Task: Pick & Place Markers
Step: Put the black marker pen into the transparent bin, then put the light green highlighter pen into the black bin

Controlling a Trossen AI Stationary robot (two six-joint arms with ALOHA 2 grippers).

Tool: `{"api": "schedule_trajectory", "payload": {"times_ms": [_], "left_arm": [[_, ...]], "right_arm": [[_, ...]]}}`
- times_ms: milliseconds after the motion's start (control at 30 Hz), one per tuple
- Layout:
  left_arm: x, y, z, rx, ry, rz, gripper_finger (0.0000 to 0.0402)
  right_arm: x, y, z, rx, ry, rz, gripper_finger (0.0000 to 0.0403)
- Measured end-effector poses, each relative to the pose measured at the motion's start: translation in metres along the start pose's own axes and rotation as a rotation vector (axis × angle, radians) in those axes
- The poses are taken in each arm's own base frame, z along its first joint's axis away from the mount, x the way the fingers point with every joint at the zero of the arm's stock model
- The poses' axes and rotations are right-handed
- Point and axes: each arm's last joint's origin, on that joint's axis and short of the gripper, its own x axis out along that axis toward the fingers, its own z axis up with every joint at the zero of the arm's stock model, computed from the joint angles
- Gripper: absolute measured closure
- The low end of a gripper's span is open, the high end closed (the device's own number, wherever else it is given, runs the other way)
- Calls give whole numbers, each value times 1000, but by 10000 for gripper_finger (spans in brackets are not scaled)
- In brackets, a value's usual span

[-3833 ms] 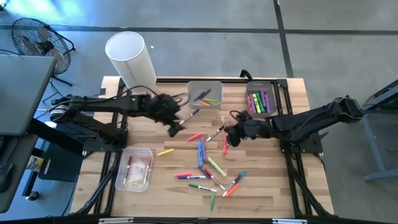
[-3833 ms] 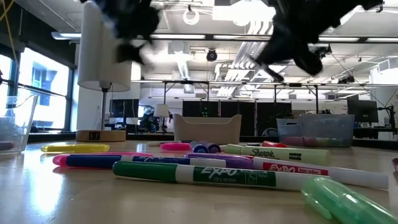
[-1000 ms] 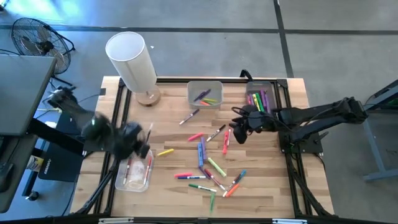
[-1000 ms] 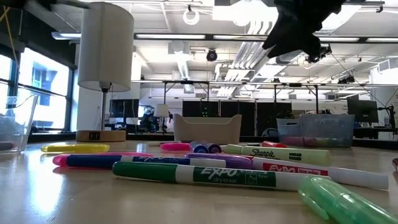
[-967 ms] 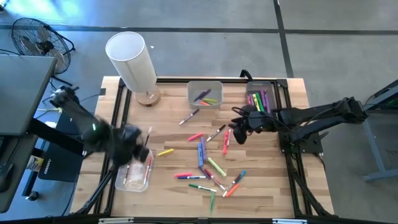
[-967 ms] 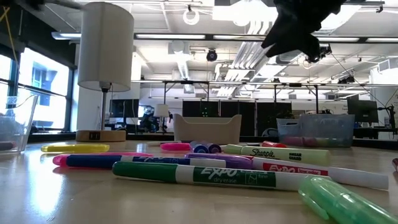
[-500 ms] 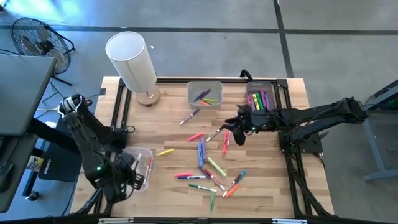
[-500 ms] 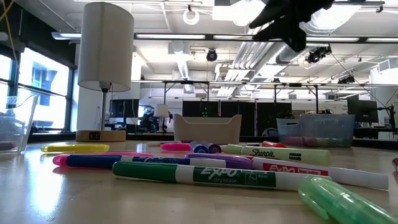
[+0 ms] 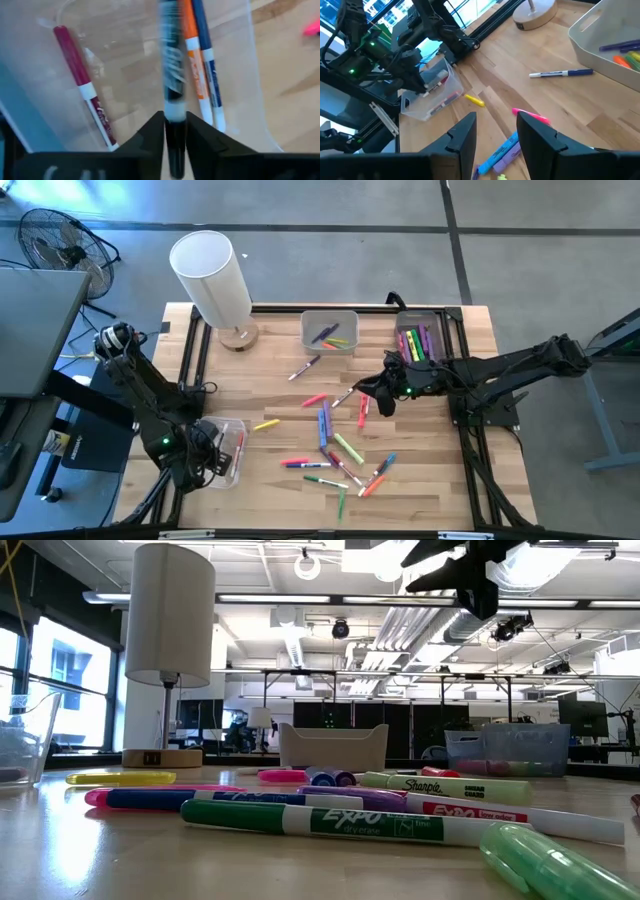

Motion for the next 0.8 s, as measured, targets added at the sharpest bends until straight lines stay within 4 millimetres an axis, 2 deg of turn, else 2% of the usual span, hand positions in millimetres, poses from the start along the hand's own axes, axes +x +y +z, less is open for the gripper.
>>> {"api": "schedule_trajectory", "payload": {"times_ms": [167,333,467,633,800], "left_arm": [[-1,1,1,29,2,7,286],[-7,2,4,79,-6,-27,282],[-19,2,13,66,-96,-149,287],[-41,3,26,152,-212,-315,315],[-63,-13,37,313,-348,-396,382]], "right_arm": [[-1,2,-4,38,4,-11,274],[-2,3,-7,25,23,-12,274],[-2,2,-6,-6,24,-12,274],[-2,2,-5,-83,2,-36,274],[-1,1,-5,-55,-20,-61,276]]}}
